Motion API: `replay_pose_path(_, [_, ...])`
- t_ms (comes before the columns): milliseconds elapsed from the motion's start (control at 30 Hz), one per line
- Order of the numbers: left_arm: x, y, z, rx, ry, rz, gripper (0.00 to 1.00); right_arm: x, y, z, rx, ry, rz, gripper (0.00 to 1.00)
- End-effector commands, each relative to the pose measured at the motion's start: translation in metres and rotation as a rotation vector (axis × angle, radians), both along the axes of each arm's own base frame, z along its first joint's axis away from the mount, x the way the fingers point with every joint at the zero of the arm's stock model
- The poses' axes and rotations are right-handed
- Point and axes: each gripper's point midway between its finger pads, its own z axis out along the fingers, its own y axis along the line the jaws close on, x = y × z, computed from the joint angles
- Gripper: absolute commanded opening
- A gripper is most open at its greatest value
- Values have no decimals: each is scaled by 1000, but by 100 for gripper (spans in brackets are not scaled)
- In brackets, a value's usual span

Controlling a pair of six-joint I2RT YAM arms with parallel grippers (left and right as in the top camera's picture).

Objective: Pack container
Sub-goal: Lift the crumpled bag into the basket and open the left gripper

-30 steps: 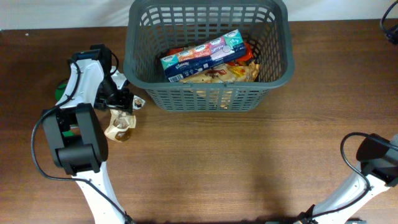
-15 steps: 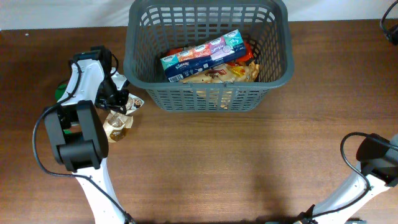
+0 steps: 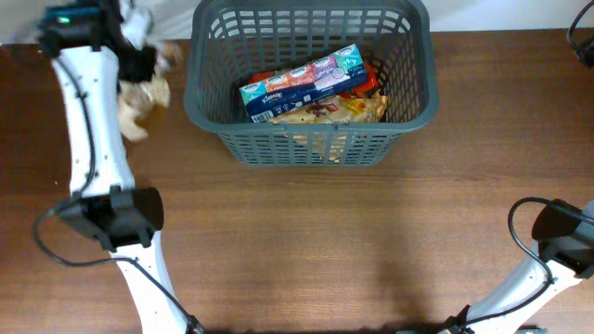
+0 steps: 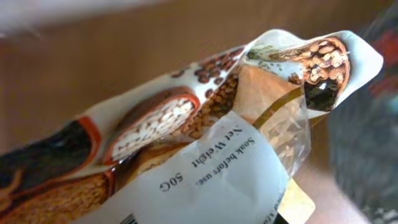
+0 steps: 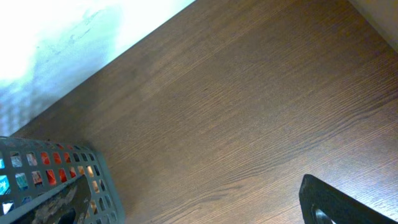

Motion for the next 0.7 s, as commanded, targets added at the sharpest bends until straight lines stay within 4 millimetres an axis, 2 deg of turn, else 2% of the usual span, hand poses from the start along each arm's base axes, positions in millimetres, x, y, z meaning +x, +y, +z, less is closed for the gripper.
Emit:
replay_pose_path(0, [-14, -24, 122, 54, -342, -42, 2, 2, 3, -1, 14, -4, 4, 99])
replay_pose_path(100, [-25, -66, 179, 126, -516, -207, 2, 2, 3, -1, 14, -4, 4, 99])
replay_pose_path(167, [-33, -107, 202, 181, -585, -367, 2, 2, 3, -1, 14, -4, 4, 99])
replay_pose_path(300, [-44, -184, 210, 234, -634, -627, 2, 2, 3, -1, 14, -4, 4, 99])
replay_pose_path(367, [-51, -246, 191, 226, -605, -834, 2, 2, 3, -1, 14, -4, 4, 99])
replay_pose_path(433, [-55, -280, 168, 220, -557, -949, 2, 2, 3, -1, 14, -4, 4, 99])
replay_pose_path(467, [-55, -301, 147, 221, -507, -1011, 2, 2, 3, -1, 15, -4, 4, 99])
replay_pose_path(500, [-54, -310, 135, 224, -478, -1042, 2, 2, 3, -1, 15, -4, 4, 99])
replay_pose_path(667, [-38, -375, 35, 187, -299, -1182, 2, 2, 3, -1, 14, -4, 4, 99])
